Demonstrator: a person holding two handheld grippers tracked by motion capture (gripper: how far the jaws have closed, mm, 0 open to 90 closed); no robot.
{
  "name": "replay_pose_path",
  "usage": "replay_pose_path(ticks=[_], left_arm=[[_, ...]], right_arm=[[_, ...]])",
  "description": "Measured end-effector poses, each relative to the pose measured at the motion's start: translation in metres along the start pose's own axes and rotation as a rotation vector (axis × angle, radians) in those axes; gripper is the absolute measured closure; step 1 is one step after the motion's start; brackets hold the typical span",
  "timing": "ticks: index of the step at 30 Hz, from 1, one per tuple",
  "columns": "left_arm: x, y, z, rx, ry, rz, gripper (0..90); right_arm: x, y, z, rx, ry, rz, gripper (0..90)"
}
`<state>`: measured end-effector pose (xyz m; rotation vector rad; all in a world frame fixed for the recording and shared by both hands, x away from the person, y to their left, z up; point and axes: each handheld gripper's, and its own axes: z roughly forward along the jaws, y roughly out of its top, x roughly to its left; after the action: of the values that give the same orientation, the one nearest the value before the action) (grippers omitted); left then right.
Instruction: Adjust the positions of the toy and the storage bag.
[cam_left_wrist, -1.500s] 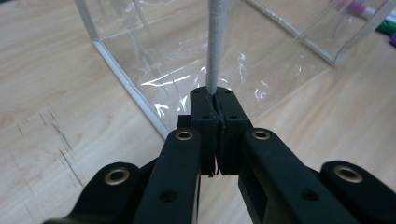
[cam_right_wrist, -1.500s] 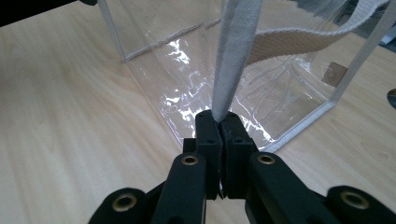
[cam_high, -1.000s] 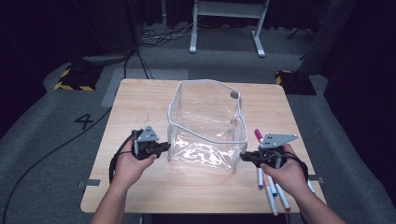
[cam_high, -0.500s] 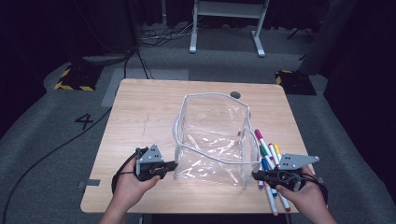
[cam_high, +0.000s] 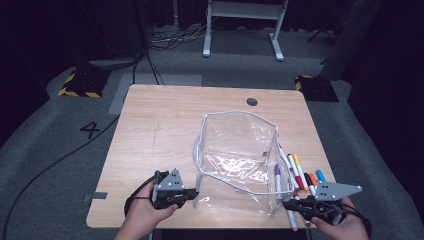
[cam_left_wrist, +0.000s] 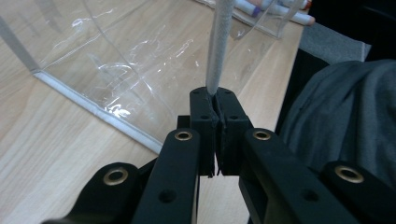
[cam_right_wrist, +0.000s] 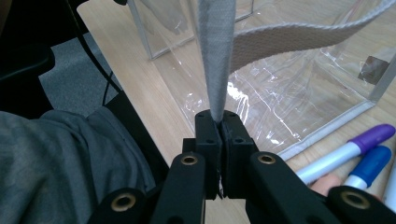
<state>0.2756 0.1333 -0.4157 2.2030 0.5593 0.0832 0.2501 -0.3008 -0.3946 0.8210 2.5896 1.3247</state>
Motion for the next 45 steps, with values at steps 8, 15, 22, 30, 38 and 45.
replay_pose_path(ticks=[8,15,22,30,38,45], left_arm=[[-0.004,0.004,0.007,-0.001,-0.047,0.015,87.0],[-0.009,0.005,0.010,0.003,-0.056,0.022,86.9],[-0.013,0.007,0.011,0.010,-0.067,0.034,86.0],[-0.011,0.005,-0.003,-0.016,-0.077,0.008,66.6],[0.005,-0.004,-0.017,-0.039,-0.003,-0.035,44.4],[0.037,-0.012,-0.010,-0.036,0.125,-0.094,34.0]], right_arm=[[0.002,-0.010,-0.012,-0.004,-0.012,0.023,87.5],[0.004,-0.014,-0.017,0.000,-0.018,0.028,87.5],[0.005,-0.016,-0.021,0.005,-0.021,0.031,87.4],[0.001,-0.018,-0.028,0.007,-0.015,0.040,58.6],[-0.008,-0.019,-0.042,0.005,-0.054,0.049,51.5],[-0.039,-0.020,-0.057,-0.020,-0.187,0.100,47.3]])
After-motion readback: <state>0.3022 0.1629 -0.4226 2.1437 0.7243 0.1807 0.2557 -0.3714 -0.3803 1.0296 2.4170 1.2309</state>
